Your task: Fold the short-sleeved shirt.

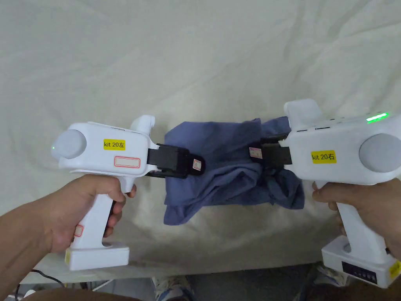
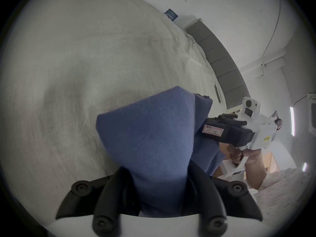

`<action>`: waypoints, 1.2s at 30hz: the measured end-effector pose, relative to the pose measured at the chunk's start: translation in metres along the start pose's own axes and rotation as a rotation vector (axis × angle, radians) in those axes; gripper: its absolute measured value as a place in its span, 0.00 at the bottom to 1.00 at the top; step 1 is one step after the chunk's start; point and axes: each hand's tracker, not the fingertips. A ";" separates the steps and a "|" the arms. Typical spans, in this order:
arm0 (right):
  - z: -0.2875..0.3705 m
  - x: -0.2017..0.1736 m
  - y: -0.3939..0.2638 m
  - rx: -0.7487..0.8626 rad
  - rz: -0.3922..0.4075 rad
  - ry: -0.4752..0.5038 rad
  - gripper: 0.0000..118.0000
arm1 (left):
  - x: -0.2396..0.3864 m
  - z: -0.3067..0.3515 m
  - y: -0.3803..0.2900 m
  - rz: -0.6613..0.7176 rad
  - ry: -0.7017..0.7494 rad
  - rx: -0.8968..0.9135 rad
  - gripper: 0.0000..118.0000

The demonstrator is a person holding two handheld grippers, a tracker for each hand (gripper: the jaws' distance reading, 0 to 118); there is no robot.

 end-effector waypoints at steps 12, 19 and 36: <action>0.014 -0.003 0.008 0.018 0.003 -0.024 0.00 | -0.001 0.016 0.009 -0.112 0.033 -0.023 0.19; 0.020 -0.011 0.018 0.029 0.003 -0.066 0.00 | -0.045 0.073 0.019 -0.100 0.058 -0.021 0.19; -0.040 -0.080 0.040 -0.034 0.078 -0.073 0.00 | -0.273 0.359 0.016 0.086 0.286 0.004 0.18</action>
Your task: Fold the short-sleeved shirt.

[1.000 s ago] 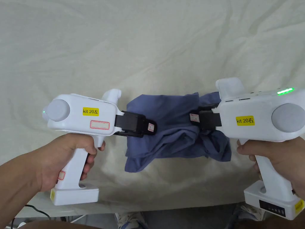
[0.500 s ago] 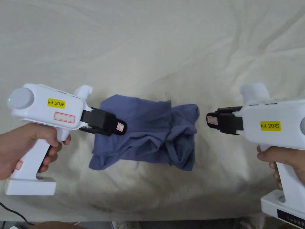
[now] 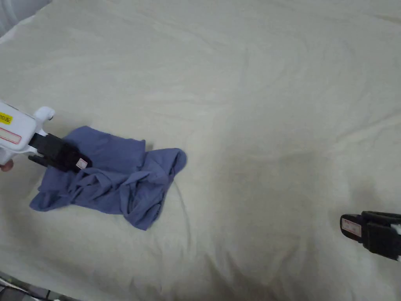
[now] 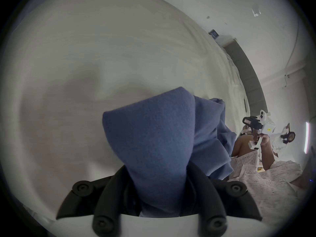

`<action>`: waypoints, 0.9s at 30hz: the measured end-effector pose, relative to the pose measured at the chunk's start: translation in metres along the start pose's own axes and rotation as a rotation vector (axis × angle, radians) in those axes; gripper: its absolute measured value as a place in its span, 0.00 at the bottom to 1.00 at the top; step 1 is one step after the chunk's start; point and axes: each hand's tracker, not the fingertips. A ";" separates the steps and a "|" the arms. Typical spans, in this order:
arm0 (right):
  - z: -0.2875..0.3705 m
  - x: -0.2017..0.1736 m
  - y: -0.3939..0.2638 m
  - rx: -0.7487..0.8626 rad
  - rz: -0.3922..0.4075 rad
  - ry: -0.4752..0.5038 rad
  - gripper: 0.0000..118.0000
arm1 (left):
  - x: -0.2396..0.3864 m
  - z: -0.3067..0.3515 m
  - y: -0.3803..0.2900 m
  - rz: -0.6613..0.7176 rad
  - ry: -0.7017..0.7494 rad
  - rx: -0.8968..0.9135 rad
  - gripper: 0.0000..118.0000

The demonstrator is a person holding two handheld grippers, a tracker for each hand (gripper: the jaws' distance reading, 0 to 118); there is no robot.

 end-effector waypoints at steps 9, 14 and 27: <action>-0.018 -0.013 0.017 -0.015 0.033 -0.006 0.00 | -0.076 0.010 0.000 0.137 -0.101 -0.006 0.22; -0.015 -0.008 0.016 -0.009 0.042 -0.001 0.00 | -0.061 0.034 -0.027 0.130 -0.074 0.148 0.74; 0.088 -0.013 0.016 0.168 0.087 0.072 0.00 | 0.160 0.136 -0.081 -0.133 0.496 0.613 0.98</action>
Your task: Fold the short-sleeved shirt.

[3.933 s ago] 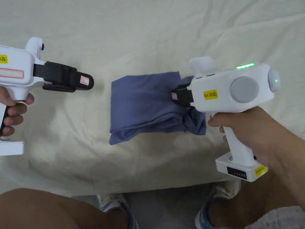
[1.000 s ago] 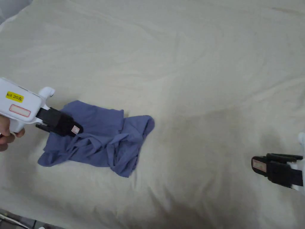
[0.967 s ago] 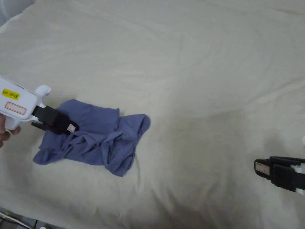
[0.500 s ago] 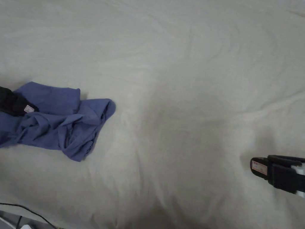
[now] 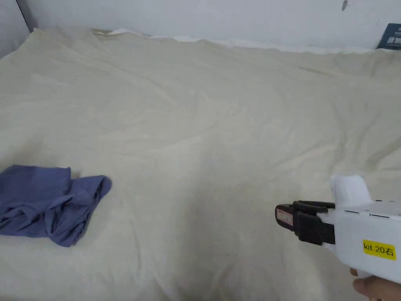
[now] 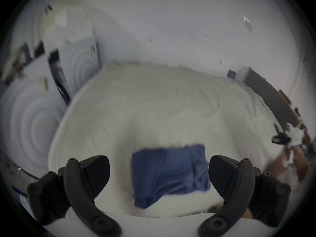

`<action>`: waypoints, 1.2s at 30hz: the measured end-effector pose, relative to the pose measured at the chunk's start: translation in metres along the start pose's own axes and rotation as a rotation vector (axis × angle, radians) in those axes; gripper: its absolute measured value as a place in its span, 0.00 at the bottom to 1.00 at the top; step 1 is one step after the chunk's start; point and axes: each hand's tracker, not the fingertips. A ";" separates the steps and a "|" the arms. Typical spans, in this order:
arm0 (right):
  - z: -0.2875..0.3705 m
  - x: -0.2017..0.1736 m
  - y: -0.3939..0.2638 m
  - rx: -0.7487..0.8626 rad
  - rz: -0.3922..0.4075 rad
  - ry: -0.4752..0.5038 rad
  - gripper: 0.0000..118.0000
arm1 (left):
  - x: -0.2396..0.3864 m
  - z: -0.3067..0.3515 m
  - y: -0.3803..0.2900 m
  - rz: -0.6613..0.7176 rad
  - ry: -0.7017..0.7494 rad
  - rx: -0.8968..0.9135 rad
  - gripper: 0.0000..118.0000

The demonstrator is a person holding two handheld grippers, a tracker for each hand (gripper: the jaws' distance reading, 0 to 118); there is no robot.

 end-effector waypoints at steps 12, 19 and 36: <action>0.120 -0.011 -0.008 0.556 0.281 -0.273 0.00 | 0.360 0.025 -0.045 0.102 0.258 0.831 1.00; 0.152 -0.013 -0.008 0.788 0.321 -0.426 0.99 | 0.448 0.012 -0.024 -0.021 0.270 0.882 1.00; 0.198 0.001 0.057 0.613 -0.018 -0.578 1.00 | 0.488 0.044 -0.009 -0.129 0.129 0.816 1.00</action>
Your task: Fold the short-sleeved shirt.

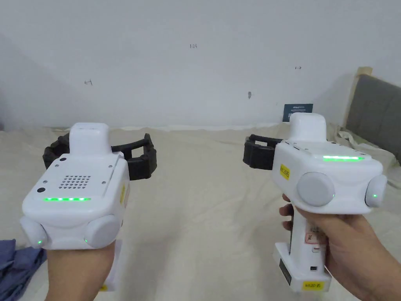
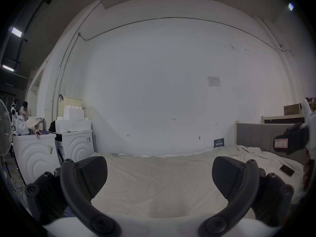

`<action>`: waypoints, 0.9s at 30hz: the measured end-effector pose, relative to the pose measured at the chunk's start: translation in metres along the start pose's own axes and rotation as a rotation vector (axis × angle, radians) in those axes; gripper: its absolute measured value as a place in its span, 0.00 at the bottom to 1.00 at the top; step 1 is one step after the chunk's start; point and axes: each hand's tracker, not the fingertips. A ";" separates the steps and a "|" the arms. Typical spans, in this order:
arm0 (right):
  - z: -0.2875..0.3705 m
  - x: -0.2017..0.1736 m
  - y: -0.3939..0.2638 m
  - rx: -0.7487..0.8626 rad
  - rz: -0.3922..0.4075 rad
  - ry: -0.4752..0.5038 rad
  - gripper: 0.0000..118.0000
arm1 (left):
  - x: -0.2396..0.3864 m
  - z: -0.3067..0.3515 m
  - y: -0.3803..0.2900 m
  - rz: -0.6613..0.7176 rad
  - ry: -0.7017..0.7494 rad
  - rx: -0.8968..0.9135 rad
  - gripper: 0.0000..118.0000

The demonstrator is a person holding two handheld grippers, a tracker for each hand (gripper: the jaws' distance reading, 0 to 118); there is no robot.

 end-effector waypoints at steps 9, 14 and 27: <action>0.014 -0.006 0.015 -0.023 0.012 -0.111 1.00 | -0.005 -0.001 0.006 0.028 -0.028 -0.006 1.00; 0.020 -0.004 0.009 0.034 0.005 -0.106 1.00 | -0.007 -0.008 0.004 0.055 -0.030 -0.011 1.00; 0.007 0.004 0.024 -0.136 -0.036 -0.005 1.00 | -0.010 -0.011 -0.001 0.067 -0.044 -0.026 1.00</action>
